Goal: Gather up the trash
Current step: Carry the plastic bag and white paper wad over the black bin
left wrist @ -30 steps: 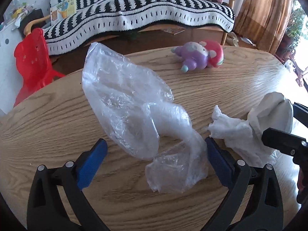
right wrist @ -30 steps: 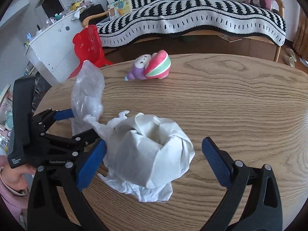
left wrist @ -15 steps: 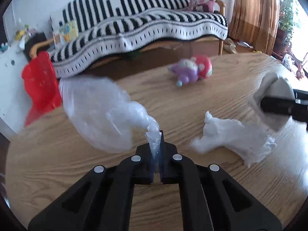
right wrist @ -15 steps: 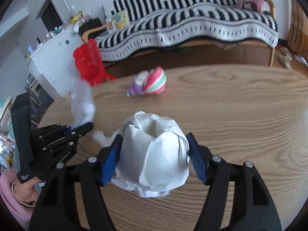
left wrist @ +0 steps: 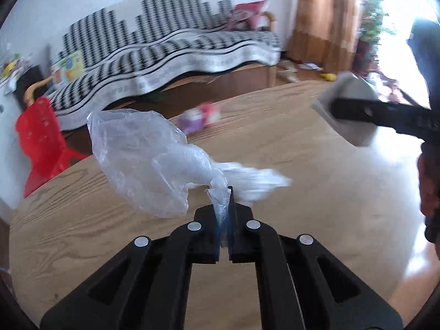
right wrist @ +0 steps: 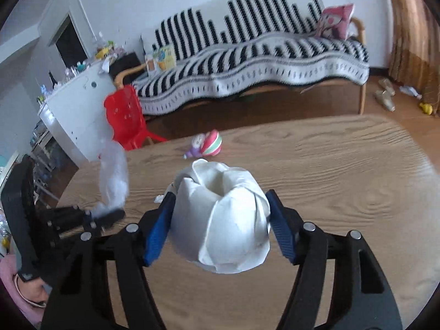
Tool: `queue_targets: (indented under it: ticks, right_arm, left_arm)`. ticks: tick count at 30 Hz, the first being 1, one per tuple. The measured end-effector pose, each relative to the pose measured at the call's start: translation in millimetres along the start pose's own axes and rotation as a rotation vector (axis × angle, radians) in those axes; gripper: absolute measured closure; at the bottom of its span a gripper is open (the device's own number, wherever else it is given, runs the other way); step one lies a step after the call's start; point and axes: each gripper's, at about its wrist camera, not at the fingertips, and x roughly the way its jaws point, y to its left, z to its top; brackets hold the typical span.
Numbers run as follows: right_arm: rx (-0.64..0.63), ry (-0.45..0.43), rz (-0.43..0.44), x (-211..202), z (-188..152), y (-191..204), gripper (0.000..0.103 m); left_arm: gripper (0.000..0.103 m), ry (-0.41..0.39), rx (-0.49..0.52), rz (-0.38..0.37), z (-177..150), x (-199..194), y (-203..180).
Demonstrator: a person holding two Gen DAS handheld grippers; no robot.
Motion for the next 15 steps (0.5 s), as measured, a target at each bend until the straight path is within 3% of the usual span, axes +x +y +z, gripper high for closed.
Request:
queue_targets:
  ticks: [7,11,15]
  right_arm:
    - [0.066,-0.083,-0.073,-138.9,-44.7,-49.4,0.038]
    - [0.140,-0.112,-0.130,-217.8,-94.6,-83.2,0.038]
    - [0.233,-0.104,-0.170,-266.9,-162.4,-107.4,0.037]
  left_arm:
    - [0.100,-0.008,0.069,-0.238,-18.1,-60.6,-119.7]
    - [0.100,0.023,0.125,-0.384,-50.4,-84.2,-195.3]
    - [0.100,0.090,0.082,-0.500,-90.4,-86.1,-260.8]
